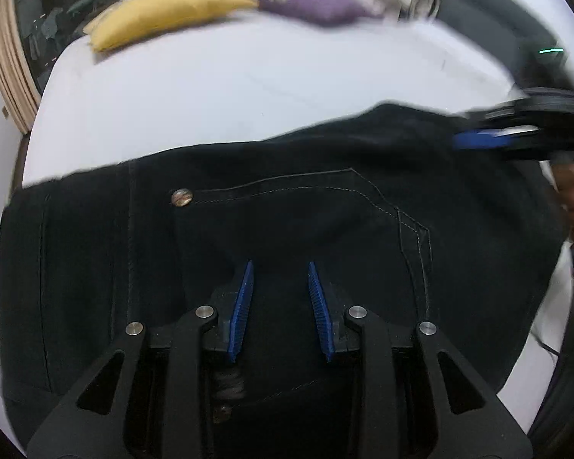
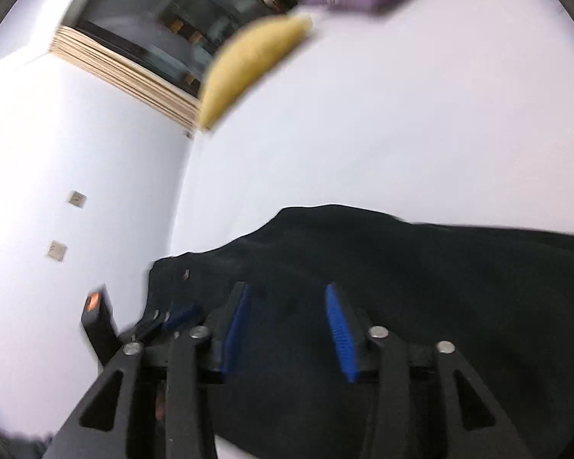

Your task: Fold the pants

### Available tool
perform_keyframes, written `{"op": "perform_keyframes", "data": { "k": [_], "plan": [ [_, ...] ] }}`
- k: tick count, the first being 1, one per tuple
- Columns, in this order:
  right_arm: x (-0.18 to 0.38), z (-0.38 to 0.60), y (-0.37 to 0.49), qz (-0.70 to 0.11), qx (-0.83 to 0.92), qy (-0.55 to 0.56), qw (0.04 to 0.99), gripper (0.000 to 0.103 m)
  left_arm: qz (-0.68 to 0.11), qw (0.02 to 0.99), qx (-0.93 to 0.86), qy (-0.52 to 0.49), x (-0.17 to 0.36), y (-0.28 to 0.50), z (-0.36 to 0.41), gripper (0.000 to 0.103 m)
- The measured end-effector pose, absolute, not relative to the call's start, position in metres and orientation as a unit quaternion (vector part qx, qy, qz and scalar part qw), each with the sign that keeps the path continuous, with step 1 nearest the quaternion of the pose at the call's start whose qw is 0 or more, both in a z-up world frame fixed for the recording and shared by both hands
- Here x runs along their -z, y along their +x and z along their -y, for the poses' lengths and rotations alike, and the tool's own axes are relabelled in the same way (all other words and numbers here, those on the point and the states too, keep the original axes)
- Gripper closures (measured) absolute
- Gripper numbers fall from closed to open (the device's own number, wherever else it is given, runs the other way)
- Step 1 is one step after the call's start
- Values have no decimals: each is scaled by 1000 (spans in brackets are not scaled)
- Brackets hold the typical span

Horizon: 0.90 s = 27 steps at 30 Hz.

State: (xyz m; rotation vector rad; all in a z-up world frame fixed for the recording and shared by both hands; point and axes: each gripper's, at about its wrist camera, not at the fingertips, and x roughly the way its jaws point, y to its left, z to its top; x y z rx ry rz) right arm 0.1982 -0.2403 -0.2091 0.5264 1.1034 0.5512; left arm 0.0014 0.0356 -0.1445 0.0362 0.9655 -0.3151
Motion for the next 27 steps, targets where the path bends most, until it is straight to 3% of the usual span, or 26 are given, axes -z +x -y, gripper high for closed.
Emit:
{"op": "perform_keyframes", "data": {
  "k": [2, 3, 4, 7, 8, 10, 12, 13, 14, 15, 16, 17, 18, 23, 26, 27],
  "plan": [
    [236, 245, 218, -501, -234, 237, 799, 70, -457, 877, 147, 4, 145, -10, -50, 74],
    [240, 253, 223, -492, -224, 245, 805, 93, -456, 877, 149, 2, 145, -13, -53, 74],
    [248, 270, 231, -494, -205, 274, 799, 103, -454, 877, 154, -1, 145, -18, -60, 74],
    [246, 318, 217, -484, -147, 325, 799, 103, -449, 879, 162, -11, 141, -34, -79, 74],
    [239, 329, 200, -477, -139, 317, 808, 101, -447, 881, 155, -8, 138, -37, -80, 74],
    [215, 339, 166, -446, -165, 318, 820, 85, -438, 887, 144, -5, 125, -43, -79, 74],
    [208, 336, 132, -420, -199, 311, 829, 40, -415, 897, 149, -6, 108, -44, -81, 74],
    [210, 341, 116, -419, -189, 297, 837, 33, -411, 902, 136, 6, 108, -46, -77, 74],
    [218, 347, 104, -429, -165, 282, 842, 33, -424, 897, 122, 13, 115, -44, -77, 74],
    [239, 367, 92, -460, -121, 287, 832, 35, -447, 888, 109, 14, 127, -40, -78, 74],
    [254, 394, 82, -461, -110, 332, 816, 49, -444, 889, 109, 2, 129, -40, -81, 74],
    [262, 408, 71, -460, -101, 365, 803, 85, -439, 892, 108, -1, 128, -40, -81, 74],
    [272, 438, 53, -461, -69, 402, 788, 103, -442, 891, 105, 2, 125, -41, -81, 74],
    [286, 530, -26, -419, 34, 467, 778, 103, -443, 891, 96, 8, 111, -37, -66, 74],
    [267, 553, -68, -406, 127, 438, 792, 103, -436, 894, 105, 4, 99, -44, -50, 74],
    [258, 559, -79, -386, 135, 445, 796, 94, -432, 895, 112, 3, 96, -45, -40, 74]
  ]
}}
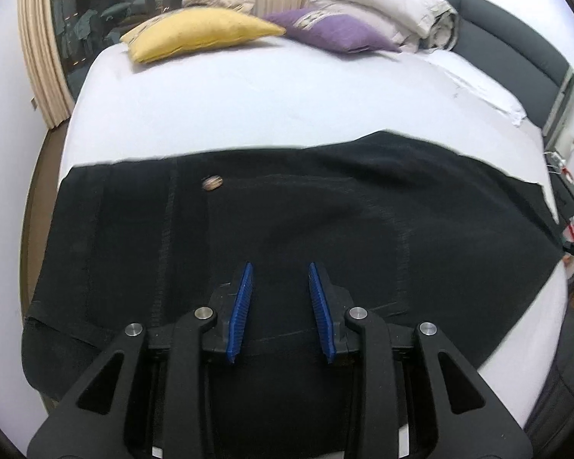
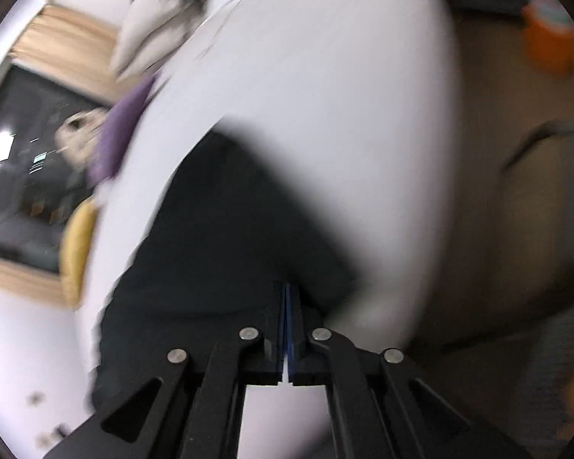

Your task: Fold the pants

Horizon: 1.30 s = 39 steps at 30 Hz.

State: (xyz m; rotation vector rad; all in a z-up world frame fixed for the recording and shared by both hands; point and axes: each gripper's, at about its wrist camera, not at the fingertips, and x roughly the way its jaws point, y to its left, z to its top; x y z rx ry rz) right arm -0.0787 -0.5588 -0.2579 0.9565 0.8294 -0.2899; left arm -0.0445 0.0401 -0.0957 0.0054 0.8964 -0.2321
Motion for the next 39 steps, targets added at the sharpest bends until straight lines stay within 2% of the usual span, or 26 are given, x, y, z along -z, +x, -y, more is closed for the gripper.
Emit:
{"op": "perform_keyframes", "data": {
  "k": [1, 2, 3, 4, 9, 13, 20, 25, 32, 35, 36, 39],
  "plan": [
    [251, 560, -85, -372, 137, 449, 801, 83, -430, 895, 121, 1, 92, -46, -31, 74],
    [245, 560, -90, -359, 132, 450, 807, 55, -429, 894, 129, 0, 90, -49, -18, 74],
    [241, 556, -93, -350, 123, 450, 813, 33, -428, 893, 137, 0, 85, -54, -9, 74],
    [240, 555, -96, -345, 118, 449, 816, 26, -429, 891, 148, -3, 83, -55, 2, 74],
    [284, 567, -94, -340, 104, 522, 775, 26, -438, 872, 216, 6, 77, -75, 58, 74],
    [296, 568, -69, -320, 94, 556, 761, 27, -448, 860, 245, 16, 79, -90, 88, 74],
    [304, 604, -89, -283, 77, 594, 749, 30, -464, 845, 267, 11, 86, -112, 112, 74],
    [307, 609, -95, -267, 72, 621, 734, 43, -470, 840, 270, 2, 88, -103, 114, 74],
    [310, 609, -98, -264, 68, 623, 733, 53, -478, 835, 271, -6, 95, -86, 109, 74],
    [309, 609, -98, -264, 70, 624, 732, 61, -480, 833, 274, -3, 98, -88, 111, 74],
    [308, 609, -95, -266, 66, 619, 736, 64, -481, 833, 275, -3, 100, -88, 111, 74],
    [308, 609, -87, -267, 46, 620, 736, 82, -484, 830, 277, -2, 102, -88, 114, 74]
  ]
}}
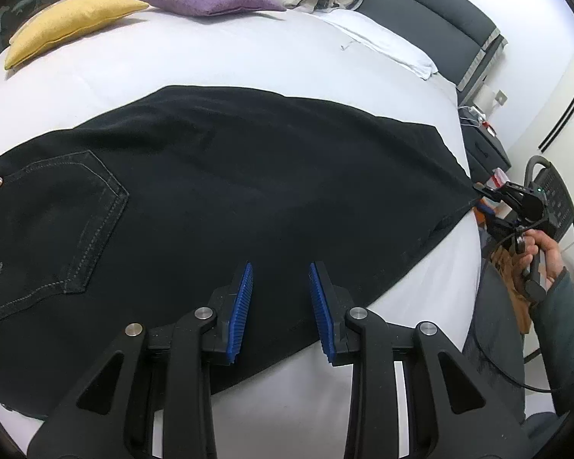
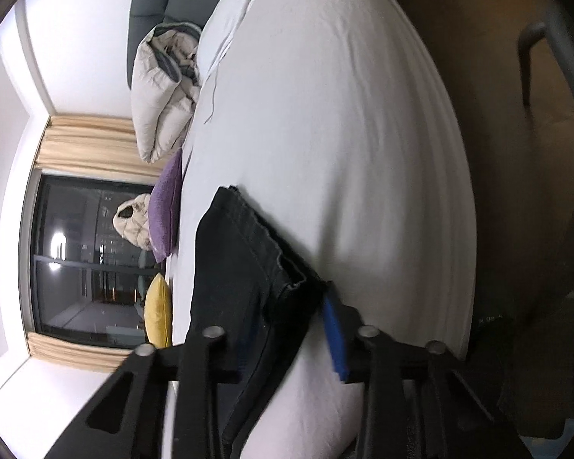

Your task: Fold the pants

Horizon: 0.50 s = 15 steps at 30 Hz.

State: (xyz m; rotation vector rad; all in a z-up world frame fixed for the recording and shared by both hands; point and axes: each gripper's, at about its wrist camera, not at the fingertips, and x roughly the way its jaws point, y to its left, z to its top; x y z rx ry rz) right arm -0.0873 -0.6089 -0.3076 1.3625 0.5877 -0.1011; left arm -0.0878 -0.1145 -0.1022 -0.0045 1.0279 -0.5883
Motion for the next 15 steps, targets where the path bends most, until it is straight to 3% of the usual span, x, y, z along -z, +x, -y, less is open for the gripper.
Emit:
{"op": "perform_keyframes", "data": {
  "k": [8, 15],
  "plan": [
    [324, 610, -80, -252, 30, 654, 713, 88, -488, 826, 281, -9, 104, -86, 114, 74],
    [305, 604, -76, -257, 56, 620, 739, 90, -491, 823, 285, -31, 99, -70, 122, 74]
  ]
}}
